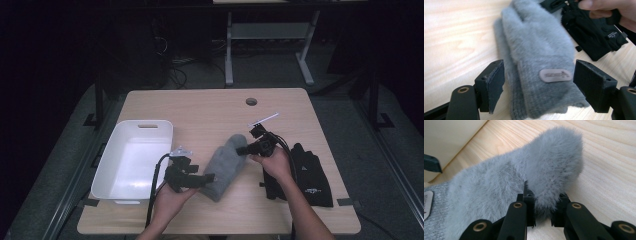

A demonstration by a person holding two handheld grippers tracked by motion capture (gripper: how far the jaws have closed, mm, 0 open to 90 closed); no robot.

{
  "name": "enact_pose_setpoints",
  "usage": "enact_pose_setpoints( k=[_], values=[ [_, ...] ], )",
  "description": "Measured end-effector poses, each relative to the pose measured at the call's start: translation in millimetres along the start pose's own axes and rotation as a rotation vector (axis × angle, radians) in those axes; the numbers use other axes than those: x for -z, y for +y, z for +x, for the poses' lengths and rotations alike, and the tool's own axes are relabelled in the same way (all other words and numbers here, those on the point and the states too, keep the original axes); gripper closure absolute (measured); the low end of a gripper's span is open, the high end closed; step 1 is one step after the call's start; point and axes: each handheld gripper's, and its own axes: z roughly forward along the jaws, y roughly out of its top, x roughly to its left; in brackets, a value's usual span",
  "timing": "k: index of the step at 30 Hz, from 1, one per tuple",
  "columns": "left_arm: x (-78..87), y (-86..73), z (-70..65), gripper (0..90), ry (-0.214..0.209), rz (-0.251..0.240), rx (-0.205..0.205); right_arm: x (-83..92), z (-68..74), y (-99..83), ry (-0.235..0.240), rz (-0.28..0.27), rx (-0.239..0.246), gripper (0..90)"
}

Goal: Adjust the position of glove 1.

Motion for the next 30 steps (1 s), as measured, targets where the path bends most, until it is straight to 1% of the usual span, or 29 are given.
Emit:
enact_pose_setpoints(
  k=[2,4,5,6,7,8,9,10,11,12,14,15,16,17,18,20,21,22,23,24,26,27,29,30],
  values=[
    [-4.1,-1.7,2.2,25.0,-0.004,0.027,0.031,-0.5,-0.3,-0.7,0.003,-0.002,-0.008,77.6],
    [-7.5,-3.3,3.1,25.0,-0.011,0.050,0.050,-1.5,-1.5,-1.2,0.002,-0.003,-0.001,77.6],
    [-8.8,-3.8,1.7,25.1,-0.007,0.055,0.058,-2.0,-1.5,-1.3,0.001,-0.002,-0.003,77.6],
    [-10.0,-3.5,-0.8,25.2,-0.007,0.062,0.049,-2.4,-1.7,-1.3,-0.002,-0.001,-0.001,77.6],
    [-10.0,-3.5,-0.8,25.6,-0.007,0.062,0.049,-2.8,-1.9,-1.1,-0.003,0.001,-0.001,77.6],
    [-13.1,-3.8,-4.9,26.3,-0.007,0.071,0.039,-3.3,-2.1,-1.1,-0.003,0.004,-0.003,77.6],
    [-13.1,-3.8,-4.9,26.7,-0.007,0.071,0.039,-3.3,-2.1,-1.1,-0.003,0.004,-0.003,77.6],
    [-17.2,-5.8,-5.1,26.6,-0.020,0.088,0.050,-3.7,-2.2,-1.4,-0.007,0.007,0.000,77.6],
    [-18.8,-7.2,-4.0,26.6,-0.025,0.091,0.061,-3.4,-2.2,-1.7,-0.007,0.006,0.001,77.5],
    [-19.3,-8.5,-1.9,26.6,-0.032,0.098,0.059,-3.0,-2.2,-2.1,-0.008,0.007,0.004,77.5],
    [-20.6,-10.4,0.2,25.2,-0.036,0.093,0.083,-2.7,-3.0,-3.3,-0.011,0.005,0.003,77.5],
    [-20.6,-10.4,0.2,25.0,-0.036,0.093,0.083,-2.7,-3.0,-3.3,-0.011,0.005,0.003,77.5],
    [-21.8,-11.4,1.5,24.7,-0.049,0.094,0.100,-2.7,-4.2,-4.9,-0.006,0.003,0.002,77.5],
    [-22.6,-11.8,2.6,24.7,-0.057,0.100,0.105,-2.7,-4.2,-4.9,-0.006,0.003,0.002,77.5],
    [-25.3,-13.1,5.9,23.2,-0.079,0.112,0.130,-2.9,-4.4,-5.6,-0.008,0.004,0.001,77.5],
    [-27.2,-14.2,10.3,23.3,-0.104,0.115,0.168,-3.1,-4.0,-6.0,-0.007,0.002,-0.003,77.5],
    [-27.2,-14.2,10.3,24.0,-0.104,0.115,0.168,-3.1,-4.0,-6.0,-0.007,0.002,-0.003,77.5],
    [-27.4,-15.1,12.9,24.0,-0.121,0.122,0.178,-3.1,-3.9,-6.3,-0.007,0.002,-0.006,77.5],
    [-26.2,-16.4,14.5,31.1,-0.138,0.106,0.180,-3.5,-4.9,-7.2,-0.004,-0.002,-0.002,77.5],
    [-25.4,-16.6,15.4,35.5,-0.143,0.104,0.177,-3.5,-5.2,-7.5,-0.003,-0.005,-0.001,77.5],
    [-24.0,-16.5,16.3,41.6,-0.148,0.104,0.170,-3.6,-6.0,-7.6,0.002,-0.010,0.001,77.5],
    [-23.6,-16.3,16.4,43.6,-0.155,0.103,0.169,-3.6,-5.9,-7.5,0.002,-0.011,0.000,77.5],
    [-23.5,-16.2,16.7,47.3,-0.166,0.098,0.180,-3.1,-4.5,-6.9,0.000,-0.008,-0.002,77.5],
    [-23.1,-16.0,16.8,48.9,-0.168,0.099,0.176,-3.3,-3.8,-6.7,-0.002,-0.012,-0.003,77.5]
  ],
)
